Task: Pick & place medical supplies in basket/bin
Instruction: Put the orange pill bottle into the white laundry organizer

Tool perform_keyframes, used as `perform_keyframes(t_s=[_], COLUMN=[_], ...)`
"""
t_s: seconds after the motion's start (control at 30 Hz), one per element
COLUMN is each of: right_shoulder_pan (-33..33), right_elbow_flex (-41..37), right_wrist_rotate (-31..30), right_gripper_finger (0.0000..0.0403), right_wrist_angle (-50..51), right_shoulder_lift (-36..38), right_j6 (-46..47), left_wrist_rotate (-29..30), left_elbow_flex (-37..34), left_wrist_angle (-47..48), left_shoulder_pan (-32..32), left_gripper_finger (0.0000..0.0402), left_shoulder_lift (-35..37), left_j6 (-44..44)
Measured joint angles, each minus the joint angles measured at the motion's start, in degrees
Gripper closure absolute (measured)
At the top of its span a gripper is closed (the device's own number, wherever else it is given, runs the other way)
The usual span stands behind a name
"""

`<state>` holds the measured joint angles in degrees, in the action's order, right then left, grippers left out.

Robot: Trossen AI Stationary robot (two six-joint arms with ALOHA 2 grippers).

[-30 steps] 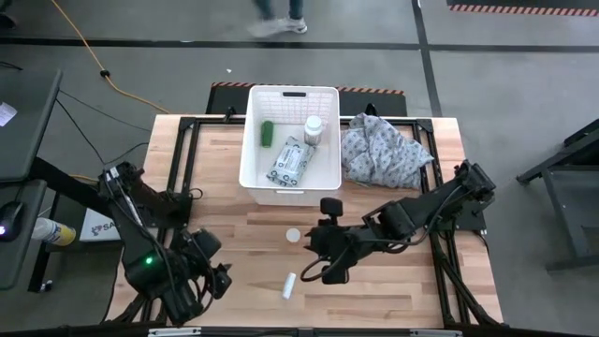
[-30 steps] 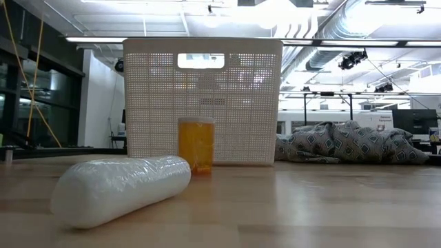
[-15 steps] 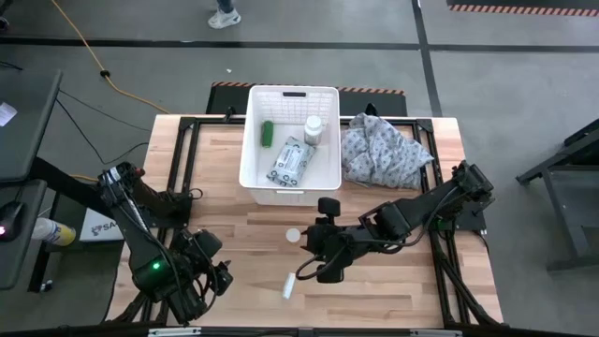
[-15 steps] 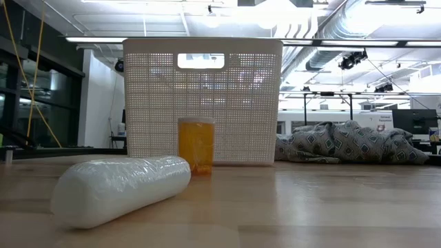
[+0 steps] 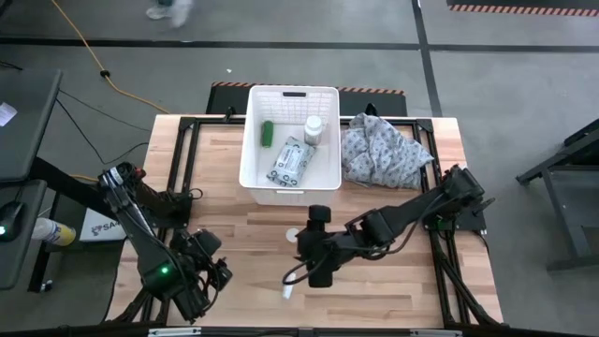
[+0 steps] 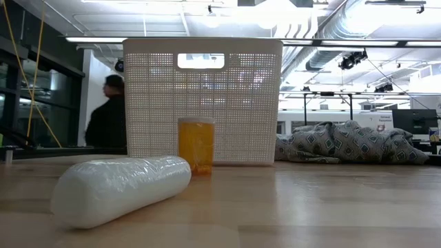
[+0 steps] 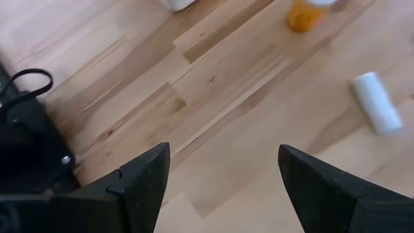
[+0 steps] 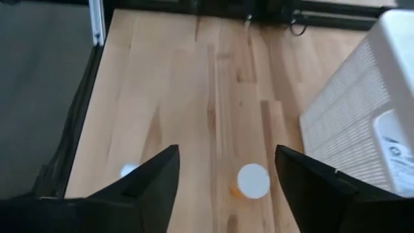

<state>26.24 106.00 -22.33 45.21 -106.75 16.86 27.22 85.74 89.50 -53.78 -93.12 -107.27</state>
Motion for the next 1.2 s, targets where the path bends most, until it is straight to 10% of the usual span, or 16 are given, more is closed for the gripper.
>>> perform_keyframes(t_s=[1.2], right_shoulder_pan=[-1.9], right_elbow_flex=[0.02], right_wrist_rotate=[5.82], right_gripper_finger=[0.0056], right_wrist_angle=[3.85], right_shoulder_lift=[-7.7], right_j6=[-0.82], left_wrist_rotate=[-3.68], left_elbow_flex=[-4.11], left_wrist_angle=[-2.42], left_shoulder_pan=[0.02], left_gripper_finger=[0.0082], left_shoulder_lift=[0.0], left_j6=[-1.37])
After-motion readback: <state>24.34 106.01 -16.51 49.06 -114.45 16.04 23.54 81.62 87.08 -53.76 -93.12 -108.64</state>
